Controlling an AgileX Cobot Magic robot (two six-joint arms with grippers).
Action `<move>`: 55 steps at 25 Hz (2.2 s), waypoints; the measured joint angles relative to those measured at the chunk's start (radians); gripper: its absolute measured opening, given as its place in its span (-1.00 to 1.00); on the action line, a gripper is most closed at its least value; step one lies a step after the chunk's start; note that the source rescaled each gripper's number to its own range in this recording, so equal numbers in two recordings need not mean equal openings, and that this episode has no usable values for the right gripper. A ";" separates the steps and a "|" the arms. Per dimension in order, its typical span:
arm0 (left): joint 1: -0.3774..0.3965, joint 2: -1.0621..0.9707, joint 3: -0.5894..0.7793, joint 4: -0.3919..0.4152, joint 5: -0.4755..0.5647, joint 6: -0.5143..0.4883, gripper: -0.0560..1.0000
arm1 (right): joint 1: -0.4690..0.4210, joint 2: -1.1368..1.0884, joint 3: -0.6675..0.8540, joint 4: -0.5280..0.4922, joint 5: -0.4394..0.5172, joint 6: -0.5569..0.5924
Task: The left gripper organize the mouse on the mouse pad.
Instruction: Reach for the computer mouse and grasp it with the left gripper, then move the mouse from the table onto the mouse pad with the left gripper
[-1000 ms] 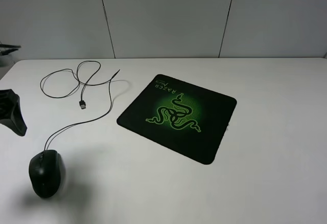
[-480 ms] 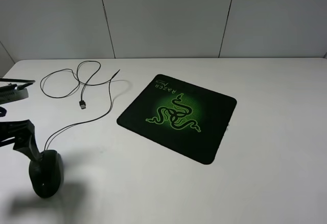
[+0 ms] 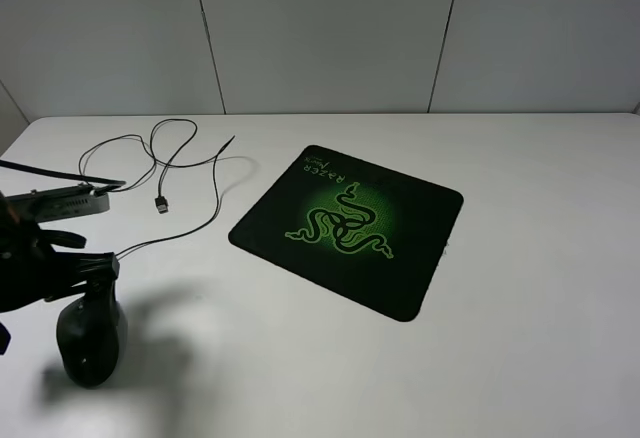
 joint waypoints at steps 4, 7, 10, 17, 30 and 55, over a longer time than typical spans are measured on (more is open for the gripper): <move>-0.036 0.046 0.002 0.003 -0.057 -0.036 1.00 | 0.000 0.000 0.000 0.000 0.000 0.000; -0.057 0.090 0.003 0.003 -0.098 -0.048 1.00 | 0.000 0.000 0.000 0.000 0.000 0.000; -0.076 0.131 0.003 0.004 -0.125 -0.063 1.00 | 0.000 0.000 0.000 0.000 0.000 0.000; -0.101 0.188 0.003 0.004 -0.173 -0.071 1.00 | 0.000 0.000 0.000 0.000 0.000 0.000; -0.104 0.200 0.002 -0.008 -0.198 -0.071 -0.04 | 0.000 0.000 0.000 0.000 0.000 0.000; -0.105 0.169 -0.009 0.003 -0.172 -0.071 -0.89 | 0.000 0.000 0.000 0.000 0.000 0.000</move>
